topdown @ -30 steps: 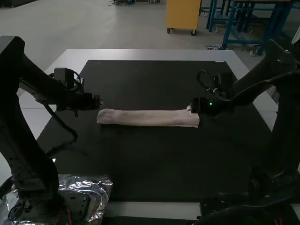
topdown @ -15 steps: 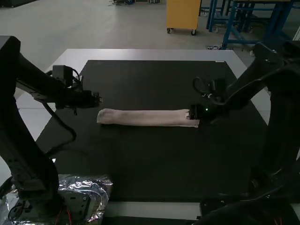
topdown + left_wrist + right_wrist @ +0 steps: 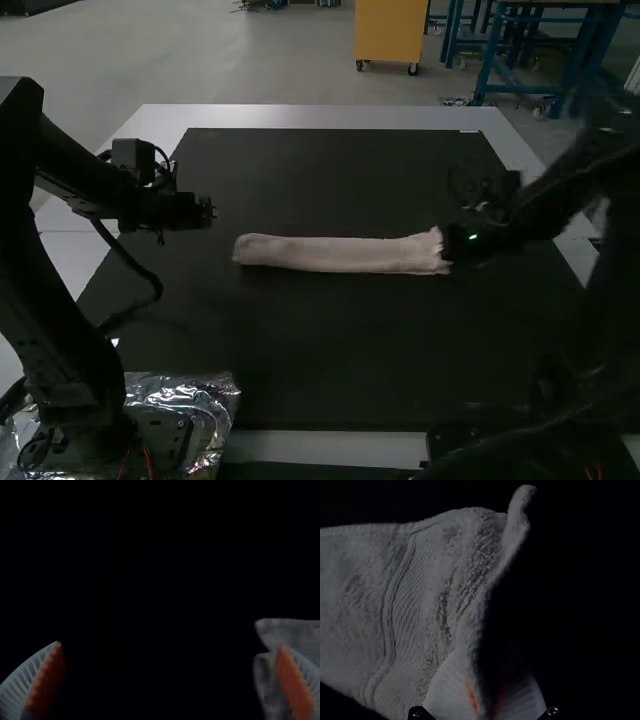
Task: Fold the towel.
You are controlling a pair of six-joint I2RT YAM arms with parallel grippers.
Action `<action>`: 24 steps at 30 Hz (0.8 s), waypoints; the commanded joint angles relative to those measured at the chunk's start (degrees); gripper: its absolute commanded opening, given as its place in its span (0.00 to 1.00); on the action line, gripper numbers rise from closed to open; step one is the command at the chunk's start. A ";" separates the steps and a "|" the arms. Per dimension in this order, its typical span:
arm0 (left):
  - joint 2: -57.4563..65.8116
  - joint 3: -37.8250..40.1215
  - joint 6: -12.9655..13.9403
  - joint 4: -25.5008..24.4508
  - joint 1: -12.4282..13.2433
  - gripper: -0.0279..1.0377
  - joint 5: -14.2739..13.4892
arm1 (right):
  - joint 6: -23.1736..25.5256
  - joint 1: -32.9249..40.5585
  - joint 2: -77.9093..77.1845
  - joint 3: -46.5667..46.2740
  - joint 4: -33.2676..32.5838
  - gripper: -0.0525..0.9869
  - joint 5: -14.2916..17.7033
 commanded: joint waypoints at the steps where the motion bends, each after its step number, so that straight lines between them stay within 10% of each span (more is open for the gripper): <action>1: -1.24 1.55 -0.09 0.72 0.22 0.94 0.60 | -2.20 -3.85 -6.09 1.04 -1.20 0.03 -1.09; 24: -1.24 -0.12 2.37 1.86 -0.92 0.94 -2.38 | 11.07 23.04 -6.88 4.82 2.67 0.02 -2.41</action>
